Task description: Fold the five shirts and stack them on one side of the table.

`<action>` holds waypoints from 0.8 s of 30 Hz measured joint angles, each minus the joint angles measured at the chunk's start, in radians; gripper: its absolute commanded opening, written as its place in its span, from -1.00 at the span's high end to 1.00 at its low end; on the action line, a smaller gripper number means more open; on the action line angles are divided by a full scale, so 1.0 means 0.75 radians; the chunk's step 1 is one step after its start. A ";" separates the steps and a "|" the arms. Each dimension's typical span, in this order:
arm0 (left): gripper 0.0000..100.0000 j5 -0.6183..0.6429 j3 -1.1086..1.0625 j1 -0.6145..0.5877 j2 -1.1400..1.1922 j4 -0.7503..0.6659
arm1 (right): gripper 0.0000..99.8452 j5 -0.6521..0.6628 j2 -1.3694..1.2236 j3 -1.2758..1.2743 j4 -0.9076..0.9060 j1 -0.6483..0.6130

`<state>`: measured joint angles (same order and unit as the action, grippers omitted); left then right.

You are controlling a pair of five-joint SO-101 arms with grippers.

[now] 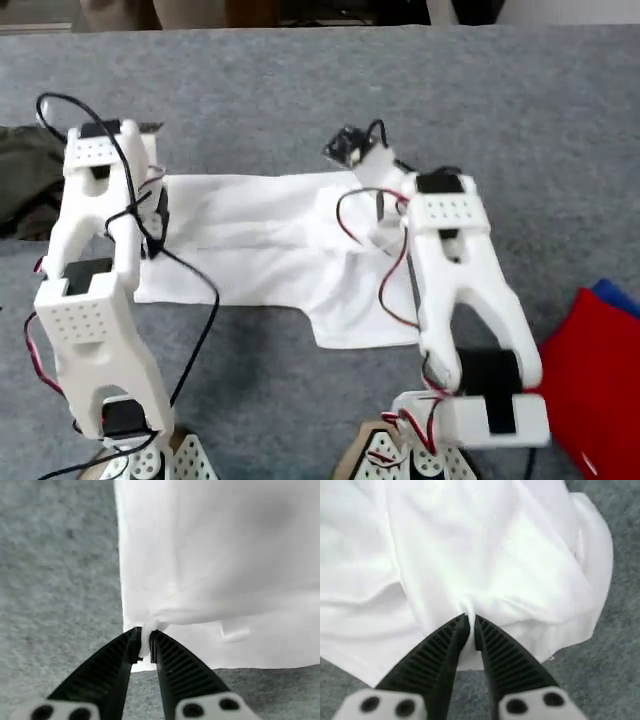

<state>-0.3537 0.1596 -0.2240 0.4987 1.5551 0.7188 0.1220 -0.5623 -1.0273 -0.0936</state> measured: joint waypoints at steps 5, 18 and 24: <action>0.96 -0.039 -0.323 0.000 -0.182 -0.188 | 0.79 0.088 0.186 -0.207 0.000 0.047; 0.96 -0.004 -0.616 -0.031 -0.354 -0.587 | 0.37 0.090 0.503 -0.049 -0.088 0.110; 0.96 0.113 -0.636 -0.033 -0.352 -0.730 | 0.37 -0.029 0.223 0.452 -0.329 0.162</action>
<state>-0.2693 -0.3176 -0.2486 0.2348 1.0073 0.6974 0.2892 -0.2232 -1.2743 0.0276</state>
